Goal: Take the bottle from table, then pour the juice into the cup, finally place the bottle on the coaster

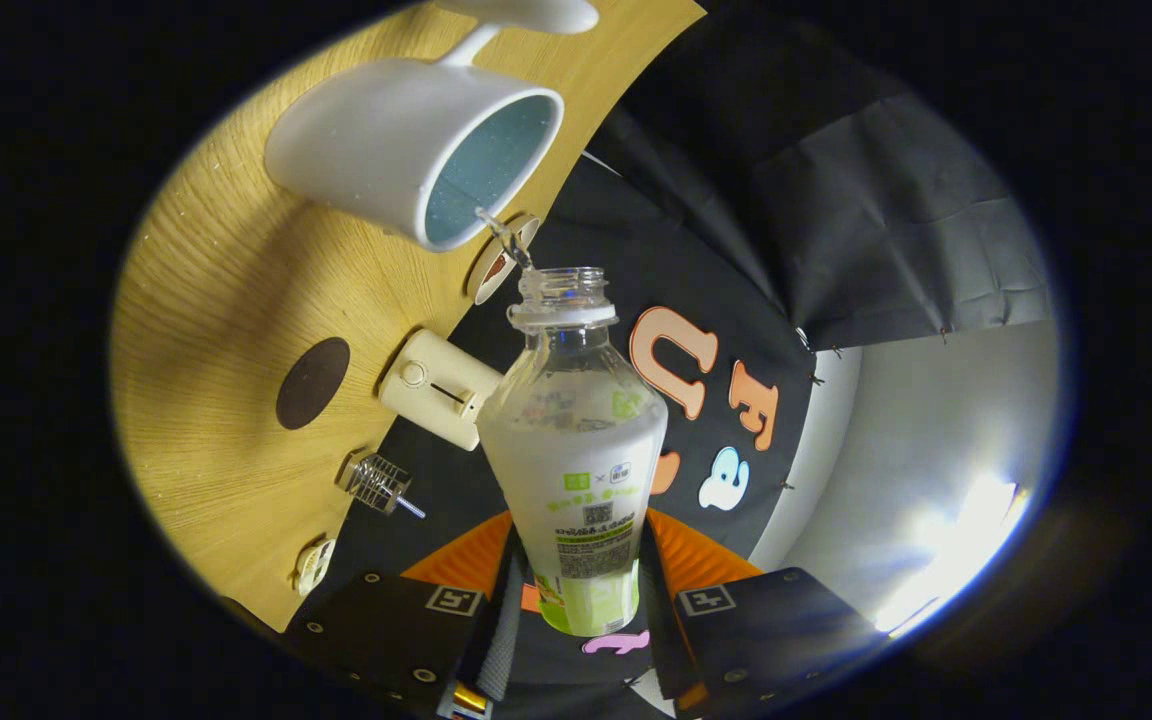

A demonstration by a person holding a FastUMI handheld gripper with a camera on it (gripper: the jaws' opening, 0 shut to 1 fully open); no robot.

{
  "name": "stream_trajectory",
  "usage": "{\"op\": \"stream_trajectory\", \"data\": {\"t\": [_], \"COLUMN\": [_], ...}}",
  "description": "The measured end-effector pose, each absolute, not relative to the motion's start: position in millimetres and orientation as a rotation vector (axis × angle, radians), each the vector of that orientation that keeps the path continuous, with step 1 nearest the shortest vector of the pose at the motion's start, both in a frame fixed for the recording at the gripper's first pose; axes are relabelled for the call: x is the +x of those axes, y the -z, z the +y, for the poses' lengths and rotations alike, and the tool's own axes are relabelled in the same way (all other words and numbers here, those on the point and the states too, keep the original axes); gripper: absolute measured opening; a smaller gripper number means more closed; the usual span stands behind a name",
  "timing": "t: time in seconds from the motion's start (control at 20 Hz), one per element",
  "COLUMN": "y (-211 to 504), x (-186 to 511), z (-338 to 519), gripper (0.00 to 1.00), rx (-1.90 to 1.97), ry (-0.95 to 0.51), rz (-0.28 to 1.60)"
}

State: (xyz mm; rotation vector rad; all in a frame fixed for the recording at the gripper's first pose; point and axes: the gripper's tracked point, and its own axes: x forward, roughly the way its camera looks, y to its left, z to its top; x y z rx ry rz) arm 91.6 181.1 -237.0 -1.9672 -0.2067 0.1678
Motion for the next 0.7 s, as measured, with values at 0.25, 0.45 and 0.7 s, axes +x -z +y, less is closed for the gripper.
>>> {"op": "stream_trajectory", "data": {"t": [0.25, 0.45, 0.7], "y": [223.3, 219.2, 216.0], "x": [97.6, 99.0, 96.3], "z": [188.9, 196.3, 200.2], "gripper": [0.56, 0.56, 0.56], "rx": [-2.016, -2.045, -2.062], "ry": [-0.171, -0.178, -0.187], "rz": [-0.258, -0.300, -0.334]}}
